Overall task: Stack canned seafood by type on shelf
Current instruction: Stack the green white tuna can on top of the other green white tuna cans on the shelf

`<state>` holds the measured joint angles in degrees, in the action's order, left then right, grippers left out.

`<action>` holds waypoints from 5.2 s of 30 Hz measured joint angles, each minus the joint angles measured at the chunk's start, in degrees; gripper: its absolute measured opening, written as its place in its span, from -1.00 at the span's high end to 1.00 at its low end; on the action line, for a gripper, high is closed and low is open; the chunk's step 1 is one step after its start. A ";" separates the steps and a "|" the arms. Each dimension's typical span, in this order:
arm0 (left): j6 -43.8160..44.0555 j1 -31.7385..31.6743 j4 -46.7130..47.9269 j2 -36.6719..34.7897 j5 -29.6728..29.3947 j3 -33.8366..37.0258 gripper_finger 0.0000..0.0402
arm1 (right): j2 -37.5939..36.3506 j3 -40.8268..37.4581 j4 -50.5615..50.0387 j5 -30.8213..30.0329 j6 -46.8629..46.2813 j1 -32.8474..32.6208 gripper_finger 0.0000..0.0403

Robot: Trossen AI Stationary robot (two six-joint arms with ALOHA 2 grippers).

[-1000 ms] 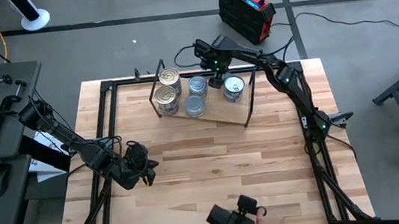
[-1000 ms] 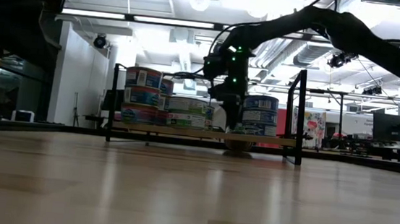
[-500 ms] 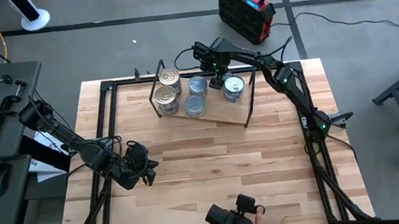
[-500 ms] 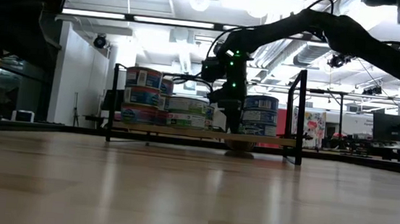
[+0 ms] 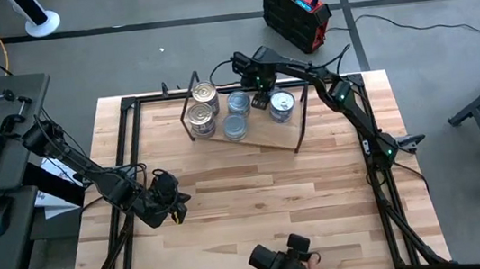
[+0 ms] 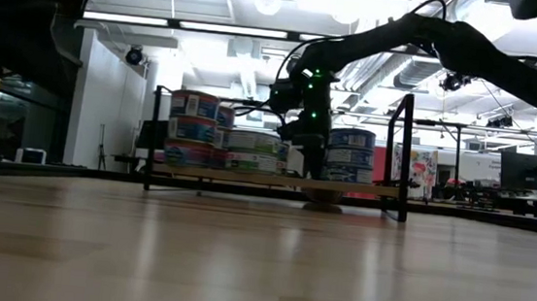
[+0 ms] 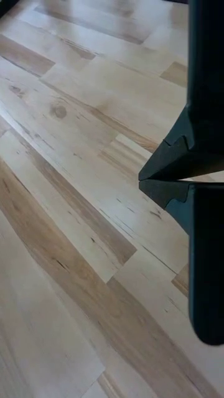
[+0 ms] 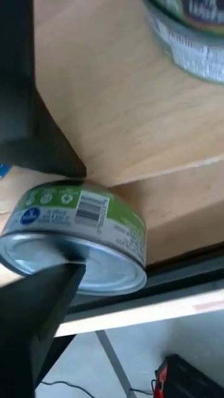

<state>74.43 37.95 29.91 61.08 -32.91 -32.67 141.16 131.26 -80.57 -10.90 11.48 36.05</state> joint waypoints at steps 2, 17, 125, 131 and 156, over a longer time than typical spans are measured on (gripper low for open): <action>0.00 0.00 0.03 0.00 0.00 0.00 1.00 | 0.02 -0.04 -0.24 -0.06 0.43 -0.10 -0.01; -0.72 0.02 0.39 0.00 0.02 0.00 1.00 | 0.15 1.10 -1.69 -3.85 1.36 -1.24 0.50; -5.07 0.02 2.08 0.00 -0.57 0.00 1.00 | -18.99 -20.68 30.49 -18.00 10.65 -21.99 -0.33; -5.11 0.02 2.08 0.00 -0.57 0.00 1.00 | -18.99 -20.66 33.45 -18.05 12.00 -21.99 -0.34; -5.03 0.00 3.54 0.00 -0.33 0.04 1.00 | -24.50 -12.07 18.27 -12.09 3.53 -12.39 -0.33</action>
<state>69.41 37.96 33.45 61.08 -33.23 -32.62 116.66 119.20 -62.30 -22.99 15.02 23.66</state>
